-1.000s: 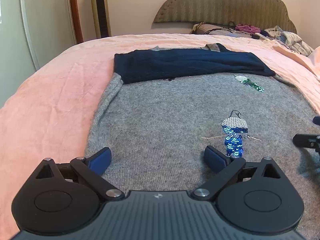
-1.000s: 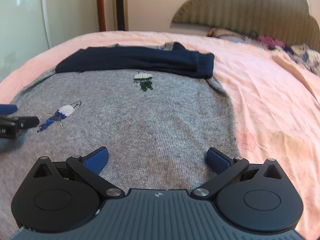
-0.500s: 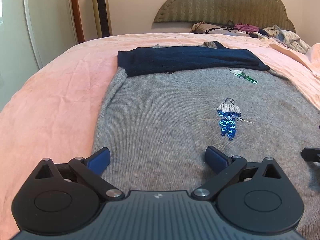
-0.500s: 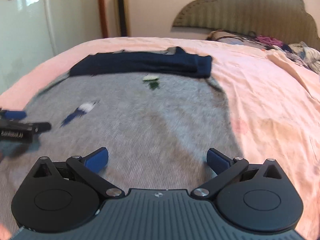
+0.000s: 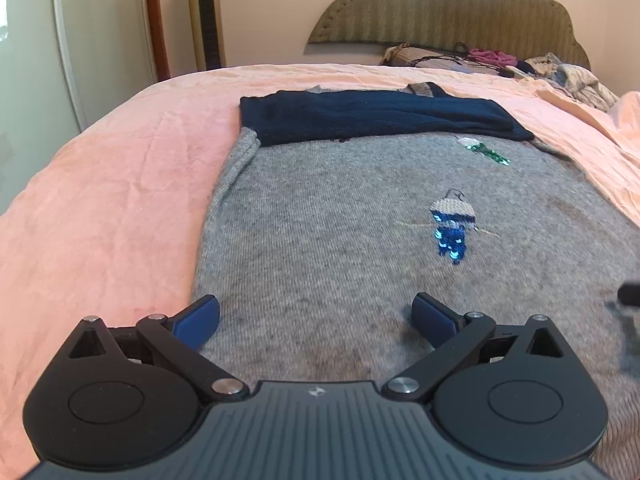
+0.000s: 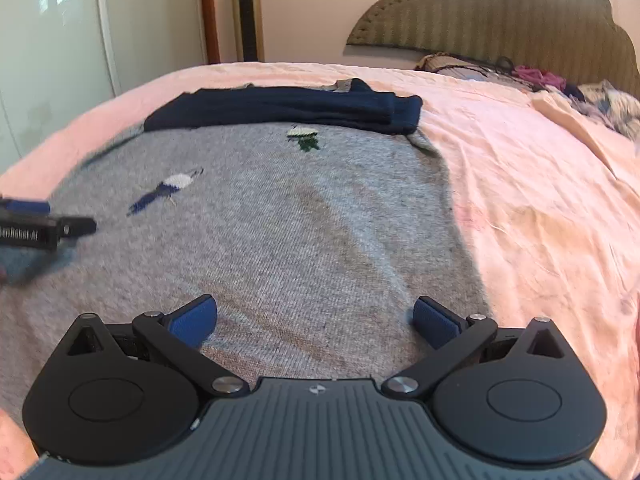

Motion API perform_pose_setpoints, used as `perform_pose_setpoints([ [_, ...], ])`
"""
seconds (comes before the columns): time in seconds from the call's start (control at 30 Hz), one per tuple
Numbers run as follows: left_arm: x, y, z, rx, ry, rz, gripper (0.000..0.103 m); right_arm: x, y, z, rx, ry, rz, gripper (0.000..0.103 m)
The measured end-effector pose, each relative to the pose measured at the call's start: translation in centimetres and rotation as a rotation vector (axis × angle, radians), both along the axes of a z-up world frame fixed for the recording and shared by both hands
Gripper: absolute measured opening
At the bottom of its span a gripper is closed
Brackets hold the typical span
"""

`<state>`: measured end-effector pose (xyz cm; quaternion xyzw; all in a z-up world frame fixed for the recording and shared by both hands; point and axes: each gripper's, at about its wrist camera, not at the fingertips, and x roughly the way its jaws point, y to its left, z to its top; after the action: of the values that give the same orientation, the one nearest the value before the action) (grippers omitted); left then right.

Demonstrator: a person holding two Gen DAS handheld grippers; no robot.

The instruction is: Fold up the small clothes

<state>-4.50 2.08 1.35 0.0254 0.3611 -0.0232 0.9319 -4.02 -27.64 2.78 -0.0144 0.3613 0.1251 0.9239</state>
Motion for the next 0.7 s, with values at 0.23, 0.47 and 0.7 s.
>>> perform_pose_setpoints([
  [0.23, -1.0, 2.9, 2.3, -0.053, 0.005, 0.023, 0.103, 1.7, -4.4, 1.8, 0.110, 0.039, -0.089, 0.103],
  [0.47, -7.3, 10.0, 0.6, -0.656, 0.150, -0.051, 0.103, -1.1, -14.0, 0.3, 0.570, 0.242, -0.066, 0.103],
  [0.7, -9.0, 11.3, -1.4, -0.957, 0.175, -0.108, 0.103, -3.6, -17.6, -1.5, 0.834, 0.350, -0.023, 0.103],
])
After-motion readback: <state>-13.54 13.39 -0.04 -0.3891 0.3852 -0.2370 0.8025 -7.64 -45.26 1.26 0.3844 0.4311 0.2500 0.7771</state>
